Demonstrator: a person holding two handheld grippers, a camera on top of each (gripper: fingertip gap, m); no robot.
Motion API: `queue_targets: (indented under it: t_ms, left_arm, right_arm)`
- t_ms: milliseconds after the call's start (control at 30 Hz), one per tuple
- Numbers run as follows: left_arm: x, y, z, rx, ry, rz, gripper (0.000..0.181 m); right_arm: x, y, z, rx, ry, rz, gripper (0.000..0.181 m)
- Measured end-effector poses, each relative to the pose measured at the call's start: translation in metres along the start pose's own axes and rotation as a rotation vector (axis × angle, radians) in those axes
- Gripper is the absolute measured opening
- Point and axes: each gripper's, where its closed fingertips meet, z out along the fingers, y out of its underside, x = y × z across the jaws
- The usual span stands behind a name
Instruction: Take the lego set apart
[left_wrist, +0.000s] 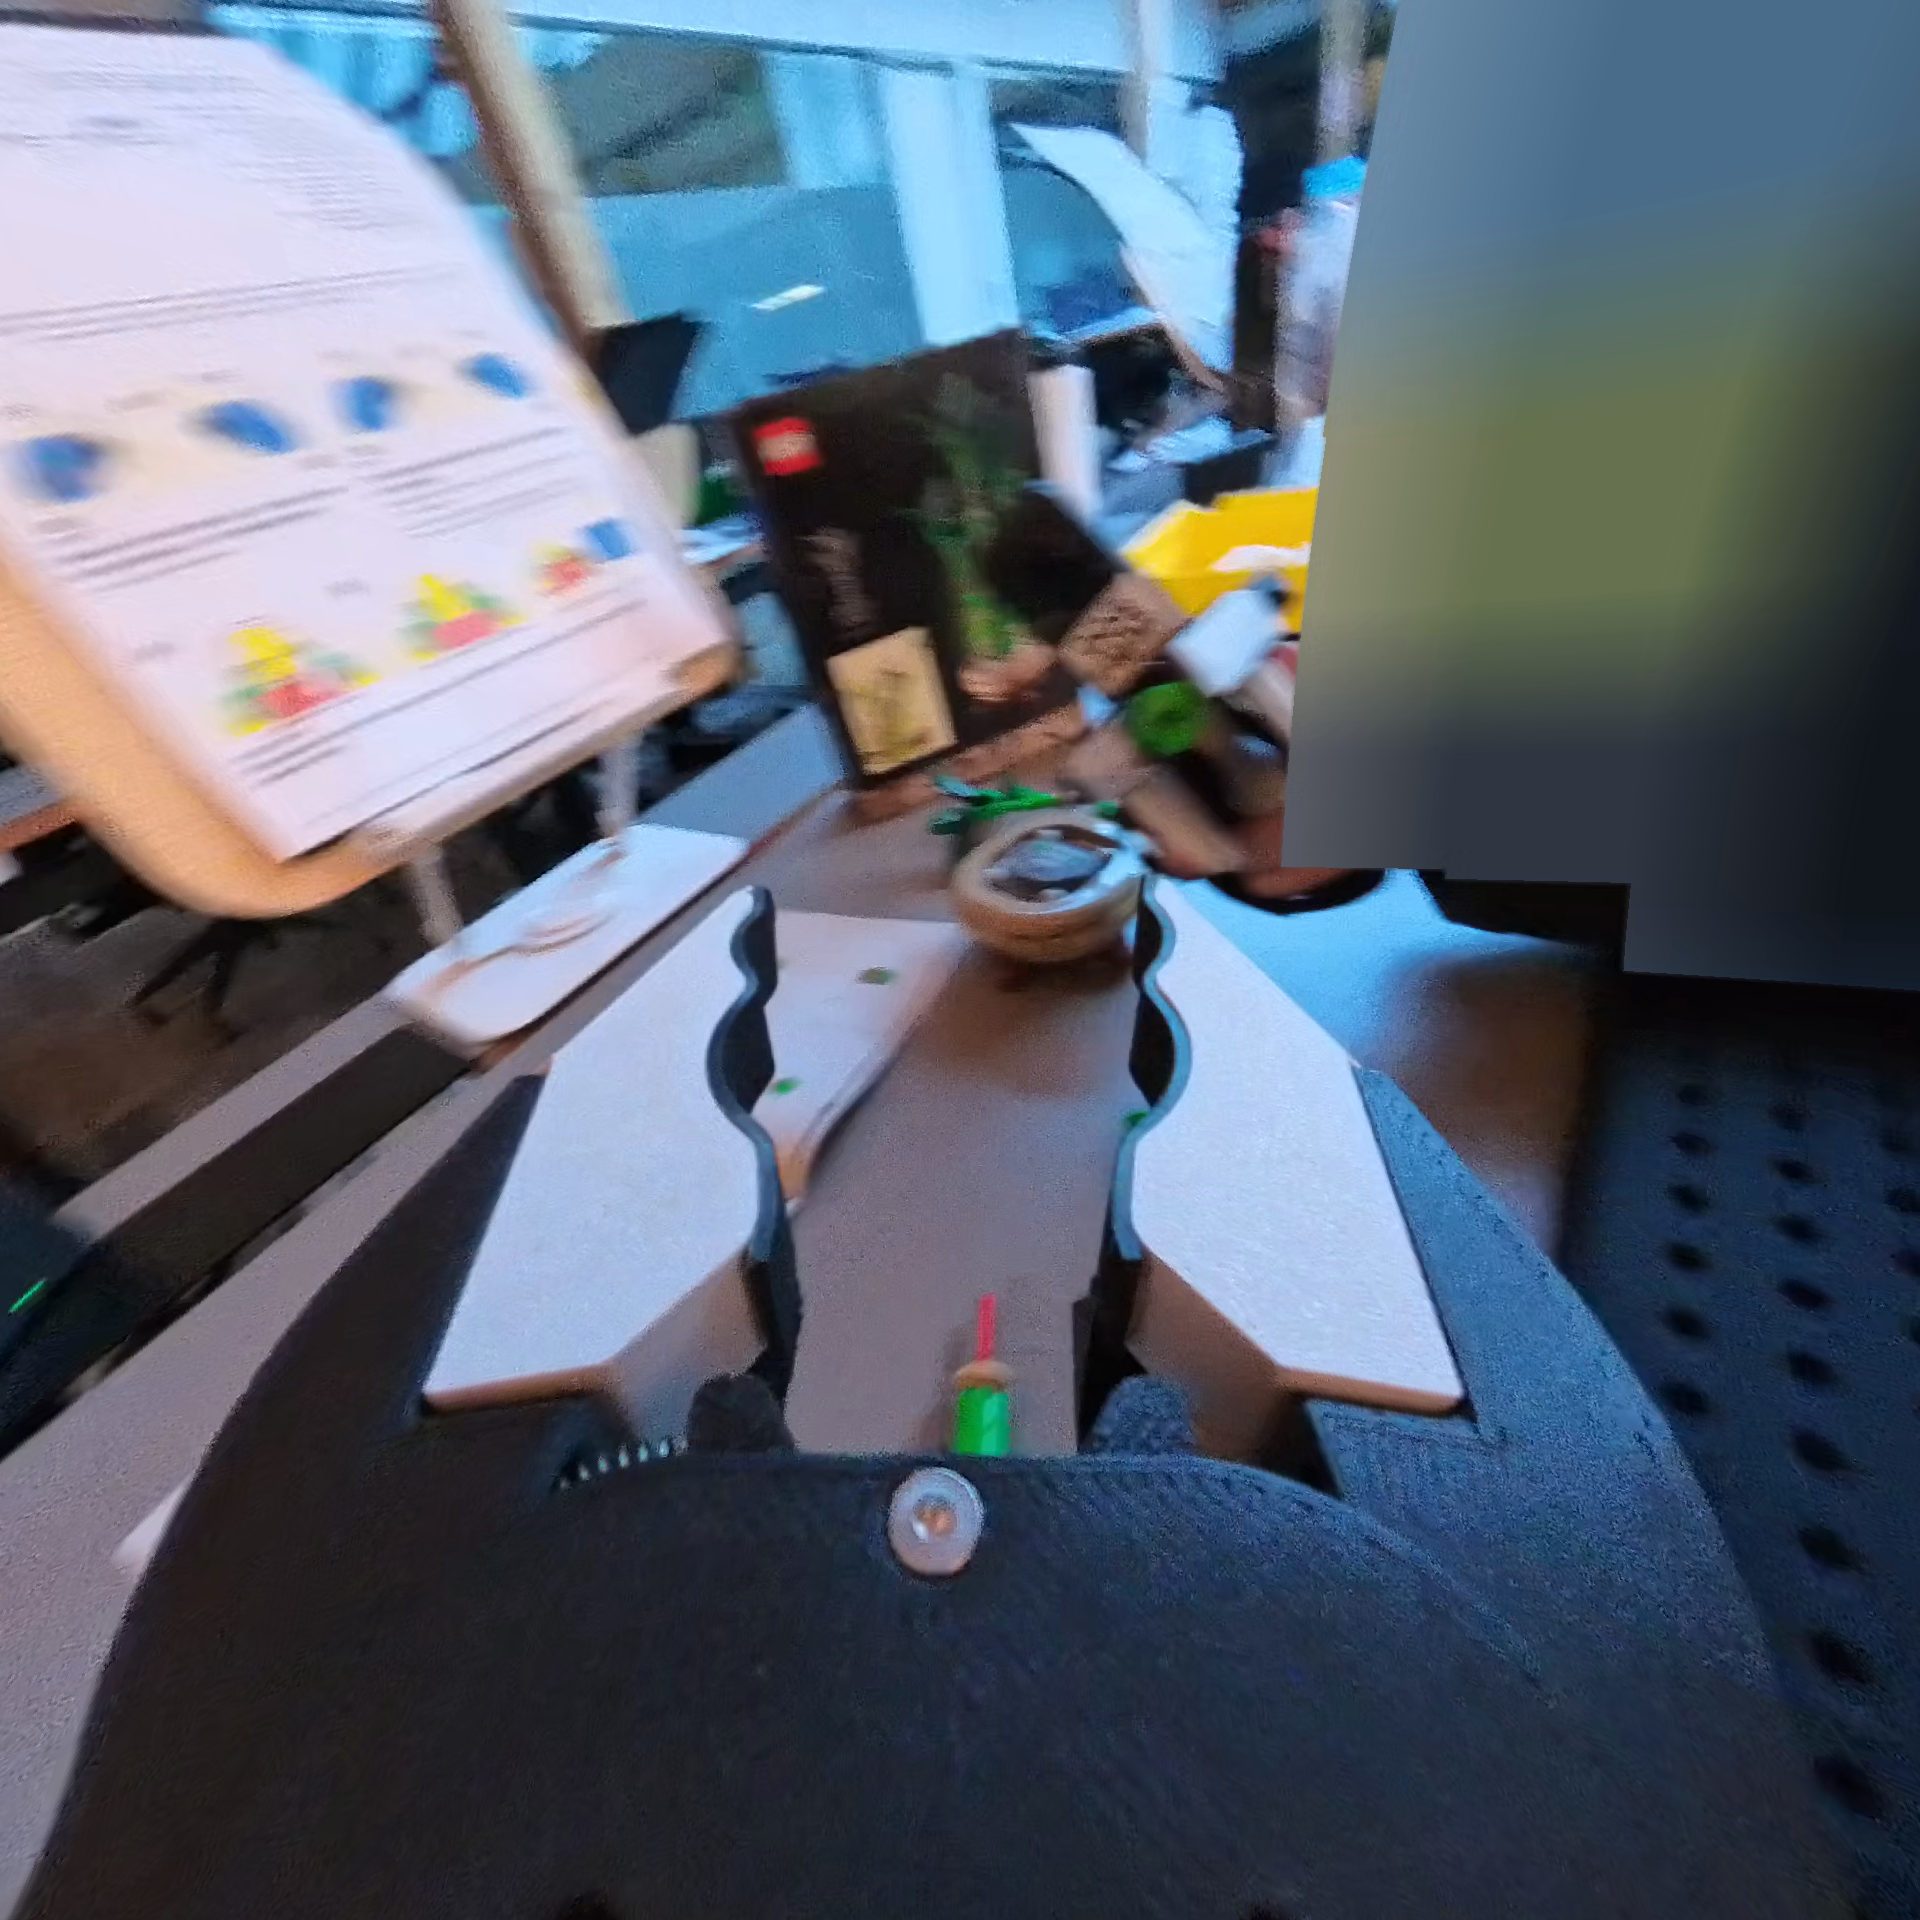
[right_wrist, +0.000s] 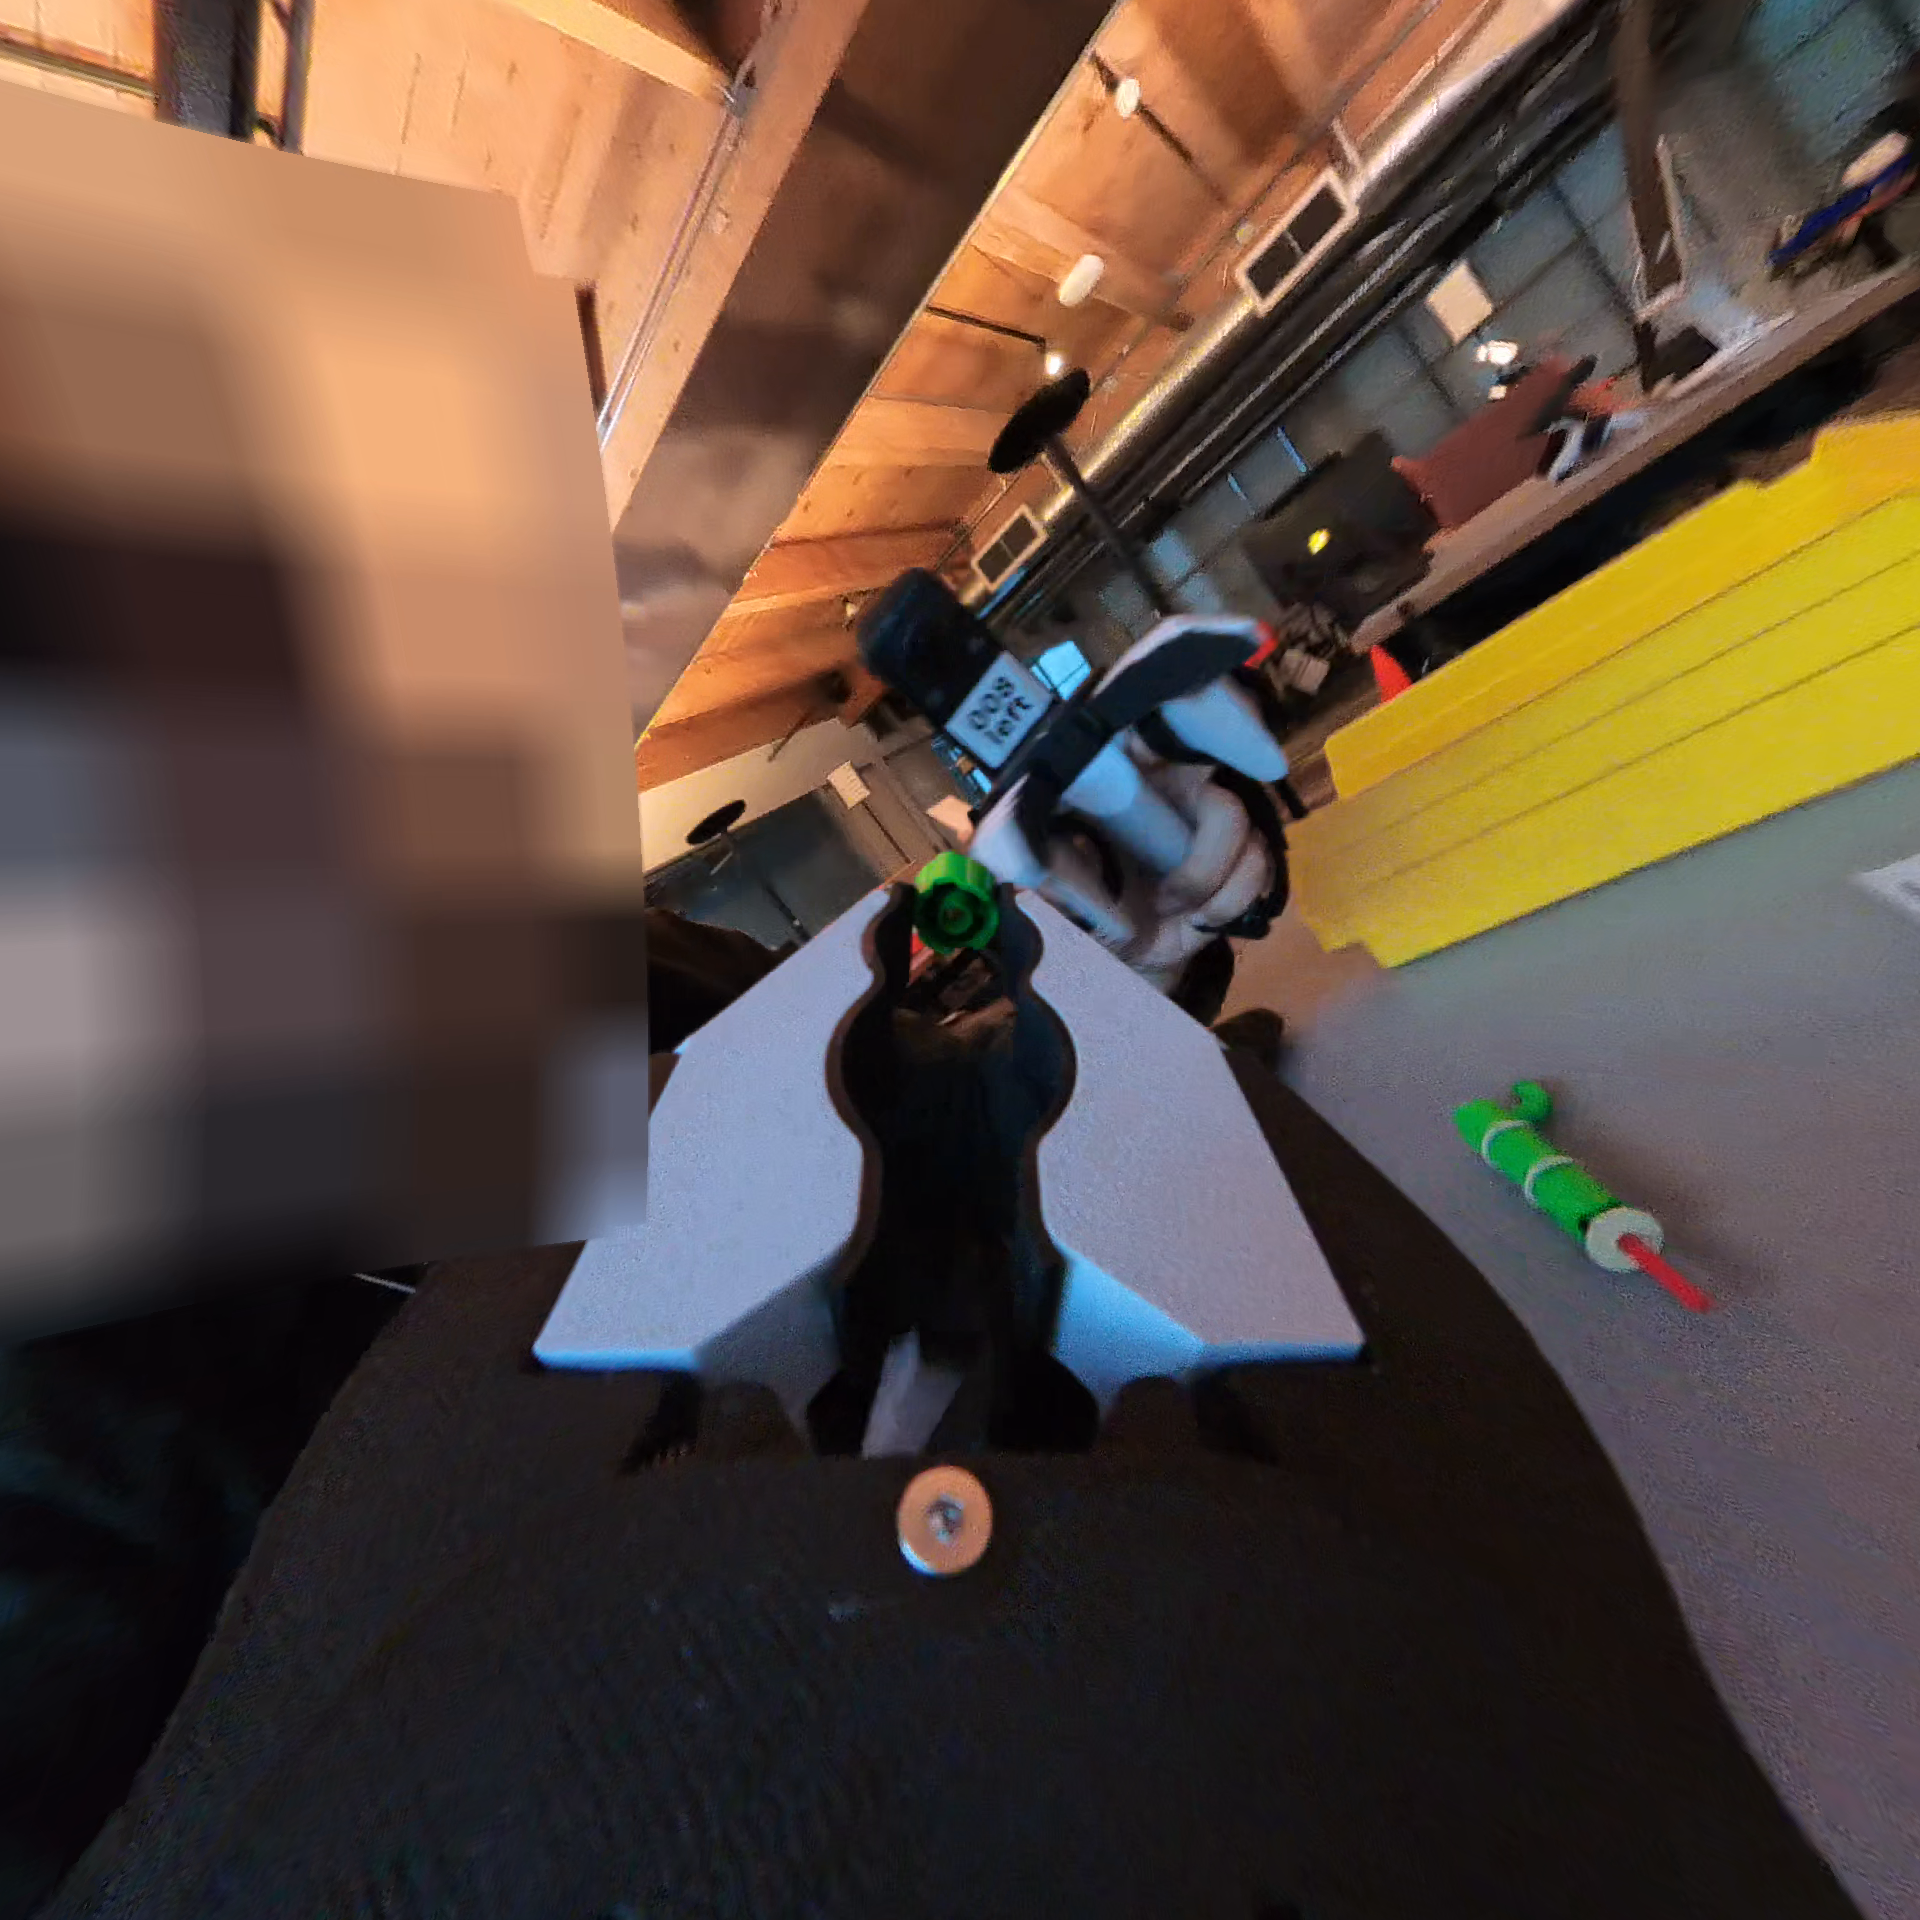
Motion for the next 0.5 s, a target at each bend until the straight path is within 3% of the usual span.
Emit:
queue_targets:
  t_ms: [100,200,267,333,433,500]
  left_arm:
    - [0.048,-0.001,0.035,-0.004,0.101,0.068,0.06]
    - [0.053,0.004,0.049,-0.036,0.047,0.181,0.043]
    - [0.054,0.003,0.048,-0.016,0.028,0.243,0.024]
    - [0.058,0.0,0.044,0.022,0.039,0.273,0.016]
    - [0.057,0.007,0.042,0.005,0.05,0.296,0.016]
    - [0.062,0.002,0.036,0.049,0.085,0.258,0.015]
  right_arm:
    - [0.011,0.011,0.003,-0.058,0.043,0.006,0.015]
    - [0.006,0.018,0.007,-0.093,0.013,0.04,0.015]
    - [0.009,0.022,0.008,-0.114,0.034,0.043,0.015]
    - [0.01,0.022,0.009,-0.115,0.038,0.042,0.015]
    - [0.016,0.027,0.008,-0.138,0.073,0.036,0.015]
    - [0.017,0.025,0.008,-0.124,0.077,0.034,0.03]
